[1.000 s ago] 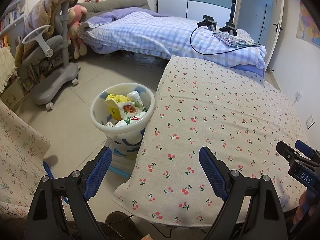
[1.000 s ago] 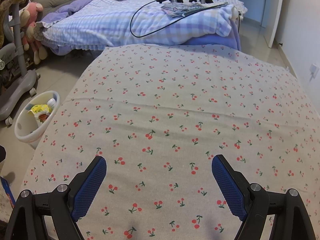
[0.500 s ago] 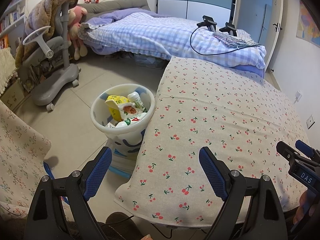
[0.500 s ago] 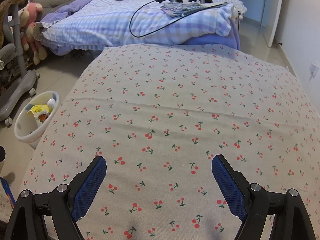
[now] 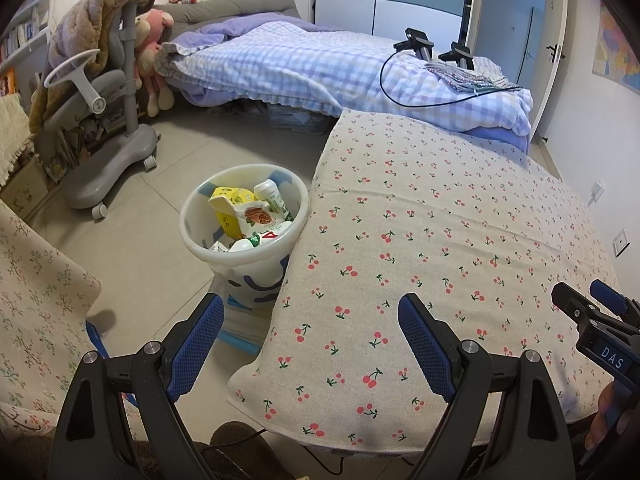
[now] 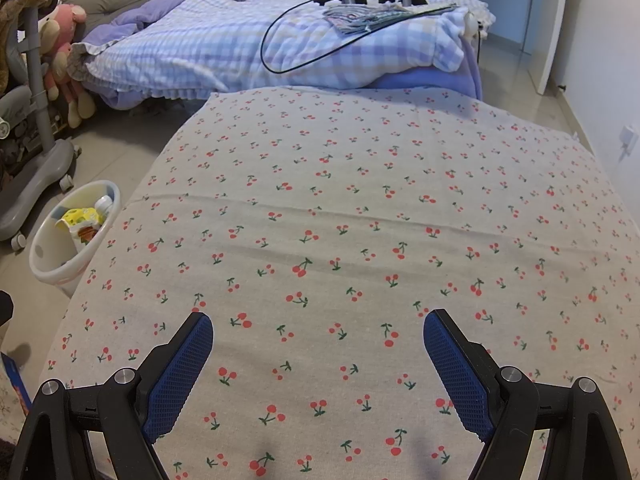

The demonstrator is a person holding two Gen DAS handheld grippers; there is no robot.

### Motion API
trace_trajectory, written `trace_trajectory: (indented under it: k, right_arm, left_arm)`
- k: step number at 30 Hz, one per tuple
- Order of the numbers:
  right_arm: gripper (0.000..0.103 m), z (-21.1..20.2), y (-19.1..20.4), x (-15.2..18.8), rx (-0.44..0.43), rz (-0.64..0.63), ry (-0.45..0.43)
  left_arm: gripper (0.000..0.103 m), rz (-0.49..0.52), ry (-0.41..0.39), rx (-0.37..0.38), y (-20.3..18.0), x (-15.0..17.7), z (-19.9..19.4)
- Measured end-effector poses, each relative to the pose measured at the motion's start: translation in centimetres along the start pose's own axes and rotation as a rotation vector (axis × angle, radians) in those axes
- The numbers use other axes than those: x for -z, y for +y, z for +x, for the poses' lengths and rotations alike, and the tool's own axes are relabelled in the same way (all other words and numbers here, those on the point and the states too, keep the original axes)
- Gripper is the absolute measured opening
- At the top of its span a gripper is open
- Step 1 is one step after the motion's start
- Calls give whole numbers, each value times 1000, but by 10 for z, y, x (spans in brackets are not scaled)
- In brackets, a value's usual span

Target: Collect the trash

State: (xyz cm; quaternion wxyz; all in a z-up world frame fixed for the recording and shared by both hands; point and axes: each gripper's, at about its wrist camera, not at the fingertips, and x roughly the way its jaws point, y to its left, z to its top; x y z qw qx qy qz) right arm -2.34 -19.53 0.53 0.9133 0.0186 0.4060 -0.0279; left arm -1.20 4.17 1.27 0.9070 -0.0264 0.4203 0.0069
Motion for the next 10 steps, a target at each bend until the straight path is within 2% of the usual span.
trace_trajectory:
  k: [10]
  right_arm:
    - [89,2,1,1,-7,3,9]
  left_arm:
    - [91,9,4,5,0,2,2]
